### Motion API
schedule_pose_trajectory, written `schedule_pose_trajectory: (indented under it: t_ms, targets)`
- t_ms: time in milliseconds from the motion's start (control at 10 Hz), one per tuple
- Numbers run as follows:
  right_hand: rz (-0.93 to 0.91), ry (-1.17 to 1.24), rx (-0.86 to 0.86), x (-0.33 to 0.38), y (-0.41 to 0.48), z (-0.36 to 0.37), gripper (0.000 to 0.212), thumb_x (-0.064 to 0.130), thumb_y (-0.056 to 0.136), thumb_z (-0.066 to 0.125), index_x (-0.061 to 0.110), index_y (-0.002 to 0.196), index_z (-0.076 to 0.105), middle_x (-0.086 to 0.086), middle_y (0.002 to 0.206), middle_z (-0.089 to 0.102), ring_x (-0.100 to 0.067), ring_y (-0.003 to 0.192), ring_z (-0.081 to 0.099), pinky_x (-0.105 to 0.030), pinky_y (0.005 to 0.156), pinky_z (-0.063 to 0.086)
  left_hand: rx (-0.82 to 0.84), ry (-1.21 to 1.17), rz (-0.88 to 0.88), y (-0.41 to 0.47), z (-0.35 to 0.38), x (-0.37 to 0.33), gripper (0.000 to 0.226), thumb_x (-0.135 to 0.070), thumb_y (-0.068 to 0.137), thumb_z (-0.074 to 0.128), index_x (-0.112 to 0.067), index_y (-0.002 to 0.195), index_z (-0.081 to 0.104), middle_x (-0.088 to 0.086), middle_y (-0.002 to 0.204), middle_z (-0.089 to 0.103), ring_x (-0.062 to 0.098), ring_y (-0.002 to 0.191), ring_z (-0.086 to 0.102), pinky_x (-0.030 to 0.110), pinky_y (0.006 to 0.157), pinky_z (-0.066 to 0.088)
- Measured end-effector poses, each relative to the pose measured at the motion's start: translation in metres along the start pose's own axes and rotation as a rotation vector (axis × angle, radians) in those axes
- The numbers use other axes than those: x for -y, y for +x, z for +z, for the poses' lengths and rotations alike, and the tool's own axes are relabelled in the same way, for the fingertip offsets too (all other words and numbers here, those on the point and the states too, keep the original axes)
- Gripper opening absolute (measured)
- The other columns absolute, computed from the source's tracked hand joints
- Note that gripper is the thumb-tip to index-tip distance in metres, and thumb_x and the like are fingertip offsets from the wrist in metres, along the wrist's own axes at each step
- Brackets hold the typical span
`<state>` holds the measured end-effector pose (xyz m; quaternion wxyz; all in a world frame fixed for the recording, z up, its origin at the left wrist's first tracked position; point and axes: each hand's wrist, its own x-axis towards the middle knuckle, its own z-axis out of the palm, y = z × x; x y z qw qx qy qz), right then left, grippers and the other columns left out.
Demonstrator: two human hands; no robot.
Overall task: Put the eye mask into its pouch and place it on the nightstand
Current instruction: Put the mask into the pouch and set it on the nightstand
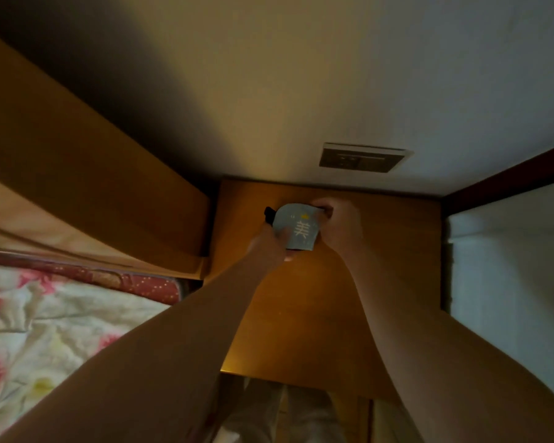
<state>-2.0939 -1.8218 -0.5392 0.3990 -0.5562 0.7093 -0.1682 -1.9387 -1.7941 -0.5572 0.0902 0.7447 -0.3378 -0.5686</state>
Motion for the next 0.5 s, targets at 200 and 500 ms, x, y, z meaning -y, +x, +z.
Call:
schedule_pose_trajectory:
  t_ms: [200, 500]
  targets:
    - [-0.019, 0.014, -0.126, -0.003, 0.026, 0.01, 0.024, 0.006, 0.093, 0.059, 0.007, 0.115, 0.069, -0.014, 0.116, 0.071, -0.025, 0.107, 0.067, -0.032, 0.094, 0.05, 0.085, -0.219, 0.004, 0.012, 0.003, -0.021, 0.047, -0.022, 0.102, 0.052, -0.004, 0.144, 0.038, 0.018, 0.108, 0.06, 0.039, 0.074, 0.067, 0.058, 0.083, 0.057]
    - [0.038, -0.058, -0.186, -0.012, 0.029, 0.02, 0.025, 0.009, 0.097, 0.056, 0.006, 0.12, 0.066, -0.014, 0.121, 0.068, -0.024, 0.11, 0.065, -0.028, 0.092, 0.048, 0.125, -0.029, -0.11, 0.01, 0.004, -0.033, 0.042, -0.039, 0.104, 0.044, -0.002, 0.122, 0.044, 0.031, 0.098, 0.07, 0.04, 0.081, 0.071, 0.052, 0.079, 0.06]
